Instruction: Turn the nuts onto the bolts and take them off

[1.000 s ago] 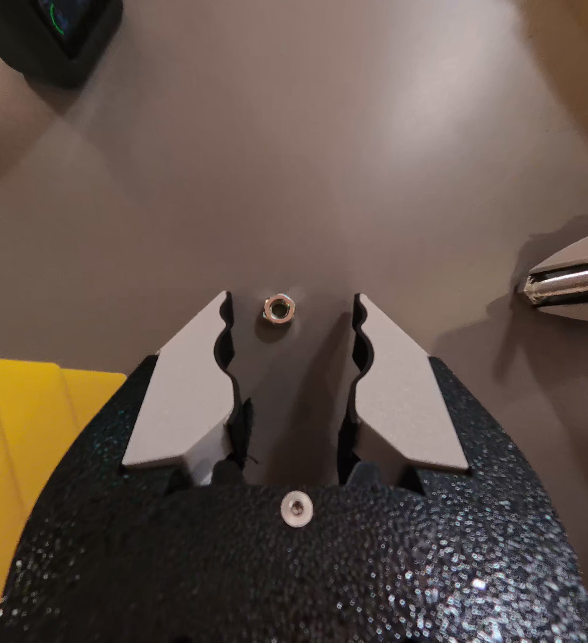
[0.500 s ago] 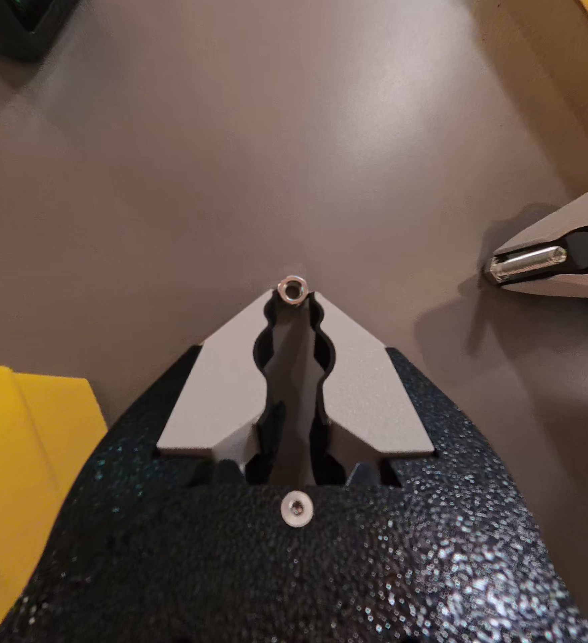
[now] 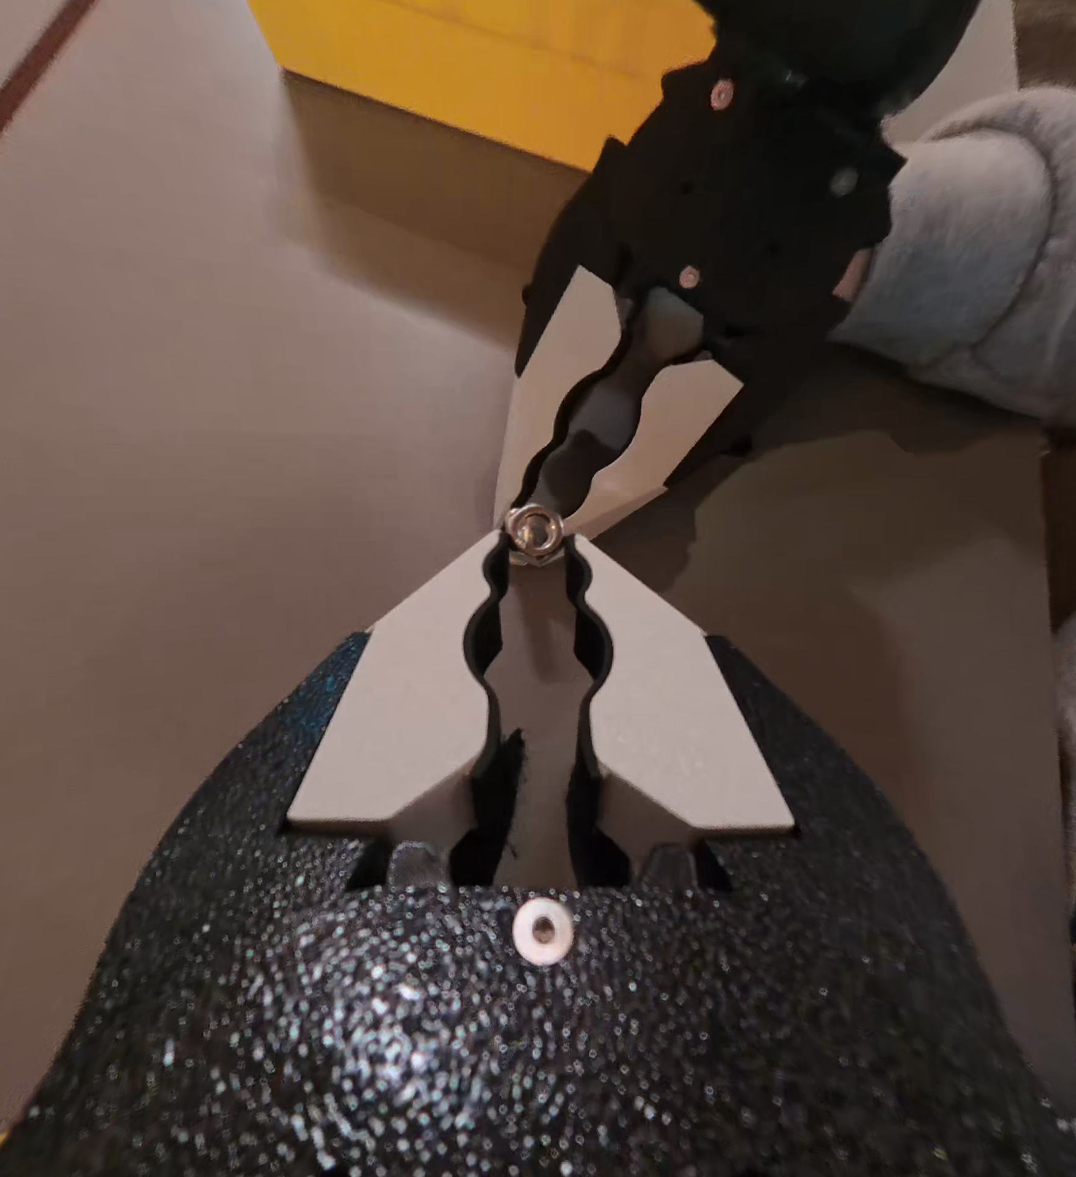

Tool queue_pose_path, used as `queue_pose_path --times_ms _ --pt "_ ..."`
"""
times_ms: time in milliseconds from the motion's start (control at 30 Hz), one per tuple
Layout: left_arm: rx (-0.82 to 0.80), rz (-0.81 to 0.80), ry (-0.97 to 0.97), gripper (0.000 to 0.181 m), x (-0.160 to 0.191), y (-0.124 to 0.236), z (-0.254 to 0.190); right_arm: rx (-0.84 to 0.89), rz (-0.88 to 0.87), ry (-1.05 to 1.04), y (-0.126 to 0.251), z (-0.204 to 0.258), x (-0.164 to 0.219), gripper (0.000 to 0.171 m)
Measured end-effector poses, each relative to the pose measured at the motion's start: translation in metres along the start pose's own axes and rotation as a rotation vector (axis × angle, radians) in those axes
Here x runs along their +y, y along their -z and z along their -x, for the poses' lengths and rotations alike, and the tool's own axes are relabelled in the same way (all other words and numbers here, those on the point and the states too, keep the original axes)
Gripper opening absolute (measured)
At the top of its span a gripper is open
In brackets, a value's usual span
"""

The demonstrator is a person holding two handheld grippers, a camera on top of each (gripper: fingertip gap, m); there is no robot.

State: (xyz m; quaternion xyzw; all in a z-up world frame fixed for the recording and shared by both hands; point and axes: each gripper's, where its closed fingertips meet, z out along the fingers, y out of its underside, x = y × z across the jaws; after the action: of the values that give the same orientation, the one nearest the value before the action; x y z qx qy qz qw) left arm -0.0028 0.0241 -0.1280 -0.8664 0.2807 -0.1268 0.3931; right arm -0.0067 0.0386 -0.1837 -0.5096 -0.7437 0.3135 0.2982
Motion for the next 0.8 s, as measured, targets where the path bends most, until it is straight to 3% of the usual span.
queue_pose_path --times_ms 33,300,800 --pt "0.005 0.027 -0.006 0.014 0.001 -0.004 -0.001 0.001 0.0 0.002 0.0 0.0 0.0 0.016" --pt "-0.006 0.189 -0.048 0.015 0.009 -0.025 0.003 0.003 -0.001 0.011 0.0 0.001 0.0 0.016" --pt "0.02 0.216 0.003 0.015 0.008 -0.029 0.004 -0.003 0.0 0.006 0.0 0.001 0.0 0.016"
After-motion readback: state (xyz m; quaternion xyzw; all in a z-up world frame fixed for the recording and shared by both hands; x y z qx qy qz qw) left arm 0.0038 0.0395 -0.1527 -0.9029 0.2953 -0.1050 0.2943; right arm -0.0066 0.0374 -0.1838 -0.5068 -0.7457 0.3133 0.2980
